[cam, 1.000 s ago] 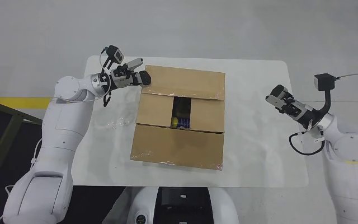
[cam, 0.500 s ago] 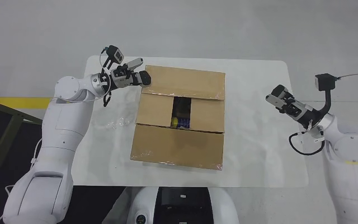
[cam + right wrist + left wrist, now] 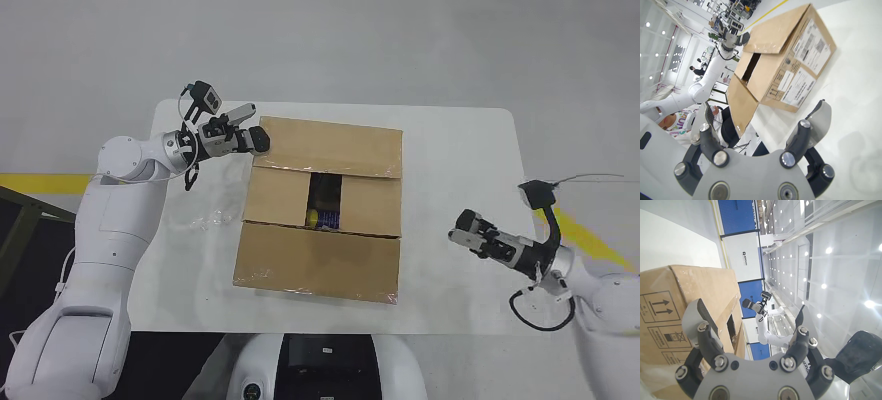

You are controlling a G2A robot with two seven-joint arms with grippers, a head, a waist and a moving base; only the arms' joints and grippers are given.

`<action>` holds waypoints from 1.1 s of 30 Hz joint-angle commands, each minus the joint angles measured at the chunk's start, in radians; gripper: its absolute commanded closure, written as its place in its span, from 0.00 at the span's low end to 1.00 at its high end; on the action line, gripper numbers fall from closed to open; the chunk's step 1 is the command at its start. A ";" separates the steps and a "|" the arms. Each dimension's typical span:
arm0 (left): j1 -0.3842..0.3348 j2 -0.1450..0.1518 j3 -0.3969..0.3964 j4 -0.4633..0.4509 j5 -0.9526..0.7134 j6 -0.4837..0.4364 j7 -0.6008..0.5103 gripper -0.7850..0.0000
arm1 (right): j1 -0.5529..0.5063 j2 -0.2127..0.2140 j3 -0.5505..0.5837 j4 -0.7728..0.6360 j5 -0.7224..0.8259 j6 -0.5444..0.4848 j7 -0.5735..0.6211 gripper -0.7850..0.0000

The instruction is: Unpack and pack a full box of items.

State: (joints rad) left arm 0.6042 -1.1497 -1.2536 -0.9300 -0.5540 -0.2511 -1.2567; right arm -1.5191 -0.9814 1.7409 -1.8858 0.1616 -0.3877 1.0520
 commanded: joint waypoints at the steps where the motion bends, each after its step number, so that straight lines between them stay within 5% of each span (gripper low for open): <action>1: 0.000 0.000 0.000 0.000 0.000 0.000 0.000 0.00 | -0.034 0.000 -0.017 -0.018 -0.001 0.011 0.011 0.00; 15: 0.000 0.000 0.000 0.000 0.000 0.000 0.000 0.00 | -0.066 -0.005 -0.170 0.011 0.081 0.114 0.031 0.00; 33: 0.000 0.000 0.000 0.000 0.000 0.000 0.000 0.00 | -0.052 -0.010 -0.279 -0.026 0.184 0.113 0.028 0.00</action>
State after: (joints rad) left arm 0.6042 -1.1497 -1.2536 -0.9300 -0.5540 -0.2511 -1.2566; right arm -1.5709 -0.9909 1.4633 -1.9097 0.3337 -0.2740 1.0779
